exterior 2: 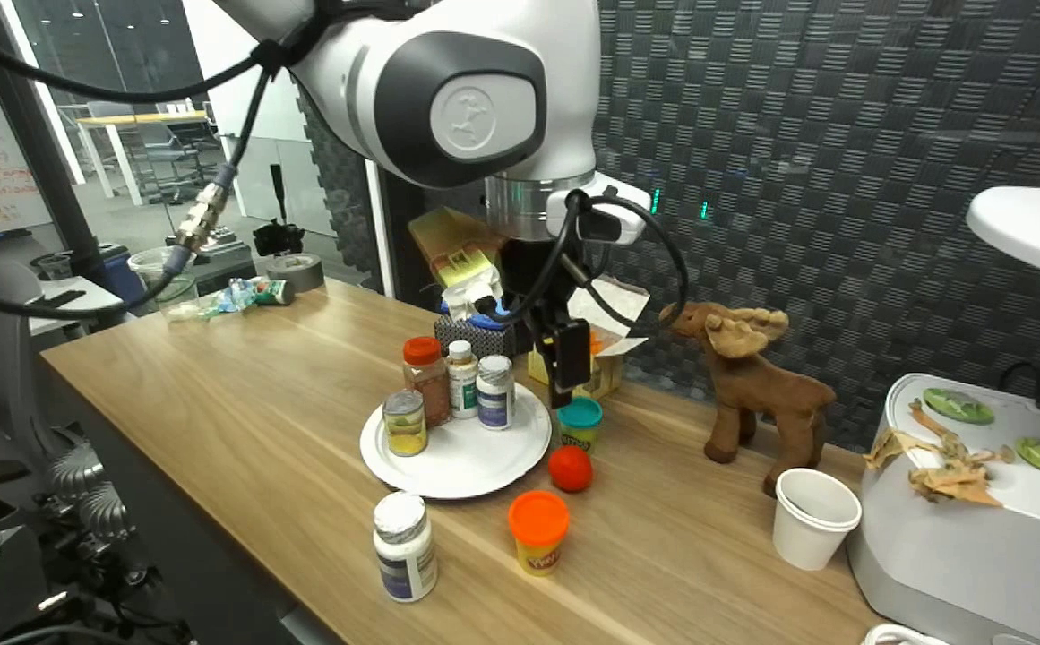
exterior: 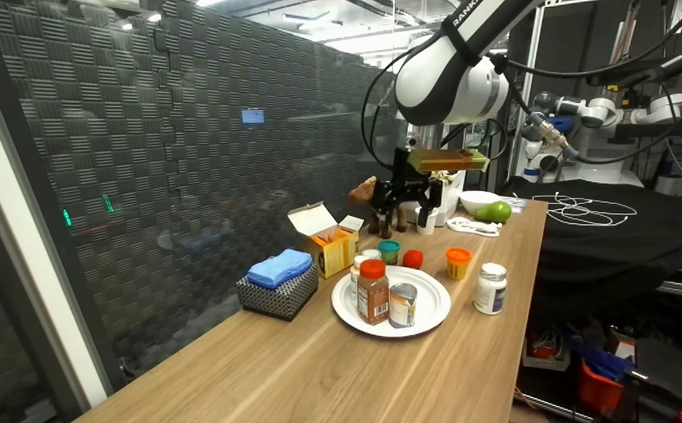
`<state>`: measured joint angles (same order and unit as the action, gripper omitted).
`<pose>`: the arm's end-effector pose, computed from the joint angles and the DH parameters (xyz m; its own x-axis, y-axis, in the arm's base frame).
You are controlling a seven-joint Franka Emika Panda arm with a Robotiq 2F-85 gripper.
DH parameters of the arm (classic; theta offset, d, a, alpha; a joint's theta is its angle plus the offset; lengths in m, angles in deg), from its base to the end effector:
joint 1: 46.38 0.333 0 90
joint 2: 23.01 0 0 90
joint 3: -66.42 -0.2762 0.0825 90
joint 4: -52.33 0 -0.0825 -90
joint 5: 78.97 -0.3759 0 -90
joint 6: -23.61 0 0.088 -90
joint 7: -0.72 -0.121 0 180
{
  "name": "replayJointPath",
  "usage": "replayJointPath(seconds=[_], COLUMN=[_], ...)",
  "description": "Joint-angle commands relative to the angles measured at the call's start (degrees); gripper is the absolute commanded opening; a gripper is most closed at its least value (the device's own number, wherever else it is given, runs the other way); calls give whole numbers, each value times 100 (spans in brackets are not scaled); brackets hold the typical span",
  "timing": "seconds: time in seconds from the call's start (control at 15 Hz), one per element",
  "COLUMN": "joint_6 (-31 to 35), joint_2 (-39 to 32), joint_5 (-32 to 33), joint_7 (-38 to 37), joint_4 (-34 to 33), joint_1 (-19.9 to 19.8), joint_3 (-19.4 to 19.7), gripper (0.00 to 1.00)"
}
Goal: Pick up the bottles from the table and put them on the white plate.
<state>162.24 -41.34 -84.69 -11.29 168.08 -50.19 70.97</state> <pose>0.5840 -0.0840 0.2540 0.9090 -0.4113 0.0679 -0.4076 -0.9111 -0.0623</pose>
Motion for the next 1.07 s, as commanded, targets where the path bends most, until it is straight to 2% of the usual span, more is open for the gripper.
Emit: replayJointPath(seconds=[0.0, 0.6, 0.73, 0.87, 1.0], joint_6=[-238, -493, -500, -479, -436], joint_2=[-624, -1324, -1398, -1466, -1521], joint_5=[86, 285, 333, 350, 348], joint_7=[-226, -462, -480, -485, -487], joint_4=[-752, -1359, -1420, -1480, -1514], joint_1=[78, 151, 168, 173, 175], joint_3=[51, 154, 165, 164, 161], gripper=[100, 100, 91, 90, 78])
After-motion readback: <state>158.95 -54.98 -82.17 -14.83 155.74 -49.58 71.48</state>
